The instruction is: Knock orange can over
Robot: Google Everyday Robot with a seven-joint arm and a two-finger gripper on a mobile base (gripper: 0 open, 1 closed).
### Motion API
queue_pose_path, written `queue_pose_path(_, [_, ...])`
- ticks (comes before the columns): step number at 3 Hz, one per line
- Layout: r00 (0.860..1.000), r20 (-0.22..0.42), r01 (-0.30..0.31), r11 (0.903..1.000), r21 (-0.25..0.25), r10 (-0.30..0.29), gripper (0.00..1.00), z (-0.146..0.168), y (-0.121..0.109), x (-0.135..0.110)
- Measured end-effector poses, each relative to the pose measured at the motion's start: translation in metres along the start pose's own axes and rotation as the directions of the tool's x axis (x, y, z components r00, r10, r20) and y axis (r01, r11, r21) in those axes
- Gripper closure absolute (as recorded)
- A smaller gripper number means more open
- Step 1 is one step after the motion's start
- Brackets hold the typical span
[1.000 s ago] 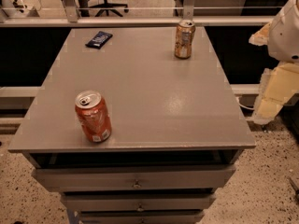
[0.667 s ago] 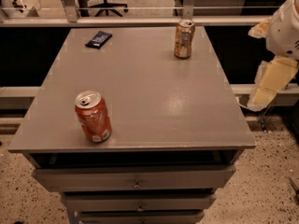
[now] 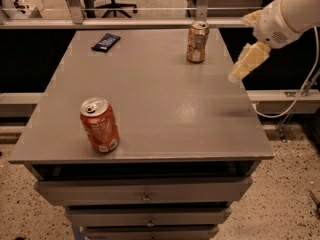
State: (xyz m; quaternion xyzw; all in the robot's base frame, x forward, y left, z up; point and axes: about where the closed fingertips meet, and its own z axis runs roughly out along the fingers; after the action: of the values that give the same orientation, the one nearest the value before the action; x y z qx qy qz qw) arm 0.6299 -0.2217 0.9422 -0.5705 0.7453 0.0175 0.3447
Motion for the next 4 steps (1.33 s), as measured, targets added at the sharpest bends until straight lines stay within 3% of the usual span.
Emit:
queue_pose_path(1, [0.988,0.138,-0.071,0.9968,-0.037,0.075,0.0,0.062,-0.033,-0.014])
queue_pose_path(2, [0.953,0.251,-0.144,0.9837,-0.108,0.167,0.0,0.118,-0.048,-0.029])
queue_pose_path(3, [0.9,0.353,-0.192,0.9599,-0.205,0.255,0.0,0.161,-0.048,-0.055])
queue_pose_path(4, [0.867,0.403,-0.196,0.9446,-0.264,0.292,0.0,0.169,-0.04,-0.074])
